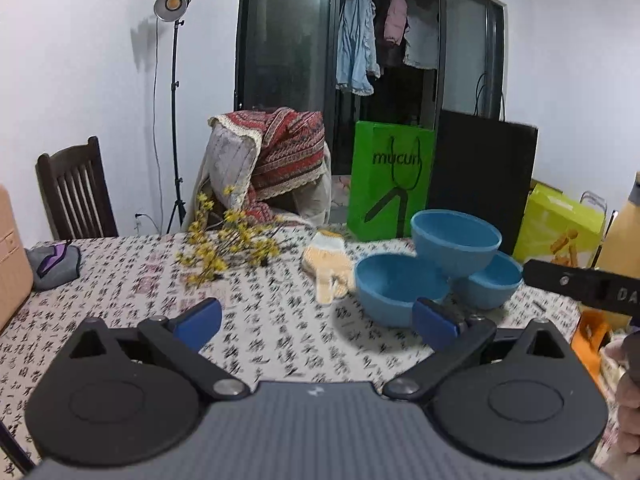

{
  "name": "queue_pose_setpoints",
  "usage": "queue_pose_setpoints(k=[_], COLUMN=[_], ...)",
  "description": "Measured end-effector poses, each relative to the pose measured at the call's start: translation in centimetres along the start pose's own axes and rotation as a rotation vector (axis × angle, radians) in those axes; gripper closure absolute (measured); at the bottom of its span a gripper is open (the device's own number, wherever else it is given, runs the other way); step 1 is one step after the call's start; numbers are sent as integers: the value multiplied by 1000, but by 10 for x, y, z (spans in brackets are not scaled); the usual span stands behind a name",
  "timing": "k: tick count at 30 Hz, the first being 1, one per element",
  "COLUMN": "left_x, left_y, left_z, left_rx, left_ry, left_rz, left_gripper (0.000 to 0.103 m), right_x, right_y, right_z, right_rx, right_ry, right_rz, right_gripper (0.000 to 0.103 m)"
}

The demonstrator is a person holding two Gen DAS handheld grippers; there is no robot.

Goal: Organize plates and bowls
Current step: 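Move both open grippers to the stacked blue bowls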

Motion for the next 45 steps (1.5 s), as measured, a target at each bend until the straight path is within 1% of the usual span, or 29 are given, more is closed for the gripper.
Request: queue_pose_setpoints(k=[3, 7, 13, 26, 33, 38, 45], left_x=[14, 29, 46, 86, 97, 100, 102], left_y=[-5, -10, -14, -18, -22, -28, -36], left_z=[-7, -25, -50, -100, -126, -149, -176], left_rx=[-16, -32, -15, 4, -14, -7, 18], left_ry=[-3, 27, 48, 97, 122, 147, 168], left_rz=[5, 32, 45, 118, 196, 214, 219], left_gripper=[0, 0, 0, 0, 0, 0, 0], right_x=[14, 31, 51, 92, 116, 121, 121], right_y=[2, 2, -5, -23, -32, -42, -67], right_z=[-5, -12, -29, -68, -91, -109, -135], right_rx=[-14, -31, -66, -110, -139, -165, -206], right_ry=[3, 10, 28, 0, -18, -29, -45], right_rz=[6, -3, -33, -116, -149, -155, -191], right_gripper=[0, 0, 0, 0, 0, 0, 0])
Point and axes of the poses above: each gripper's, at about its wrist camera, not at the fingertips, and z roughly against the way its jaws point, y to its left, x to its top, the point moved 6 cm from there along -z, roughly the way its jaws point, and after that the axes turned 13 degrees about -z, right-handed, at the moved point
